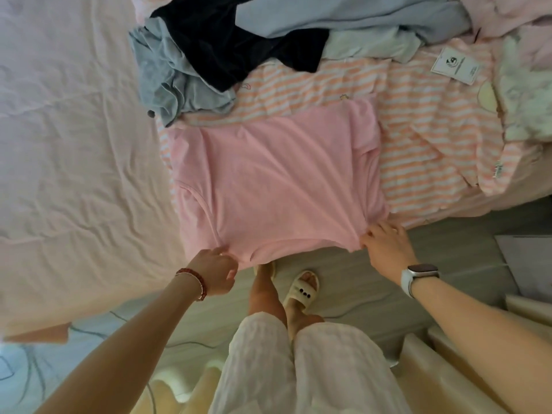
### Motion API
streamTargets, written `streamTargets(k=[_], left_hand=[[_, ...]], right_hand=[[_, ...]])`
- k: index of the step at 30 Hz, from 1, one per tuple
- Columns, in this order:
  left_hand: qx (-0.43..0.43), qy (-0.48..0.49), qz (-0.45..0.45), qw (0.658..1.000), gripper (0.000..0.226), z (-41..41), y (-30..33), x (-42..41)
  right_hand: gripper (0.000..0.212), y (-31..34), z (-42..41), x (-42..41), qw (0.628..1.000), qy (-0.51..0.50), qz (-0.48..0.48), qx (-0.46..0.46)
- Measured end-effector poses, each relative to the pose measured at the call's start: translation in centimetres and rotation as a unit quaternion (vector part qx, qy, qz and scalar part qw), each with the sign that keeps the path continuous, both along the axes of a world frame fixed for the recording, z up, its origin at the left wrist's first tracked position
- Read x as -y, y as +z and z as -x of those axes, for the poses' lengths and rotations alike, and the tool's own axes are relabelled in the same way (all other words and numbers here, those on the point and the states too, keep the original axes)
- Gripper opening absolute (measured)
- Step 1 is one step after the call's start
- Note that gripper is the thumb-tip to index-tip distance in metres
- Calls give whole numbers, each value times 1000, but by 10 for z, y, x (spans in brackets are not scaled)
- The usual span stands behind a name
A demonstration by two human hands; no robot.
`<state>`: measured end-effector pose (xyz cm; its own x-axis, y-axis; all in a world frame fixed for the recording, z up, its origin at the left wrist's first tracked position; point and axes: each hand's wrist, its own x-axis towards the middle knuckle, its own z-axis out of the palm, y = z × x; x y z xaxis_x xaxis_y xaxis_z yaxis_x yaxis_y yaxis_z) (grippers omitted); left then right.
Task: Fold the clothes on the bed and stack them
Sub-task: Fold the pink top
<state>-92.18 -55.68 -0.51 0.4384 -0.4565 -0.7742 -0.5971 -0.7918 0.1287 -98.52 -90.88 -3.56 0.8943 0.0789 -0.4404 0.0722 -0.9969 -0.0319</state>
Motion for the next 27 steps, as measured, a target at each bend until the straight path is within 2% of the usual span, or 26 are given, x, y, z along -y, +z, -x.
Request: streamTargets(k=[2, 4, 6, 8, 10, 13, 15, 17, 21, 24, 25, 27], left_hand=[[-16, 27, -29, 999, 25, -5, 1, 6], [2, 57, 4, 998, 25, -14, 3, 14], [32, 90, 46, 994, 27, -30, 4, 24], [72, 121, 95, 985, 27, -52, 4, 38], [107, 164, 149, 969, 27, -79, 4, 54], [138, 230, 224, 937, 27, -124, 4, 80], [142, 250, 251, 924, 28, -153, 5, 98], [137, 246, 268, 921, 29, -178, 5, 116], [132, 212, 285, 926, 37, -210, 0, 153], [120, 196, 281, 932, 43, -214, -4, 181], [116, 192, 285, 932, 43, -214, -6, 191], [111, 200, 294, 928, 43, -217, -8, 211]], right_hand=[[38, 0, -7, -4, 998, -4, 23, -63], [41, 1, -17, -7, 994, -36, 25, -100], [34, 4, -35, -9, 993, -82, -17, -83], [30, 9, -59, -9, 977, -175, -119, -15], [27, 20, -88, -6, 925, -298, -228, 68], [25, 34, -138, 6, 816, -458, -329, 128], [21, 35, -168, 19, 773, -514, -345, 140], [21, 31, -194, 30, 747, -538, -365, 138], [15, 23, -221, 42, 761, -522, -378, 70], [22, 17, -226, 51, 773, -521, -357, 52], [26, 15, -227, 56, 767, -528, -359, 62], [30, 13, -234, 64, 731, -554, -391, 74]])
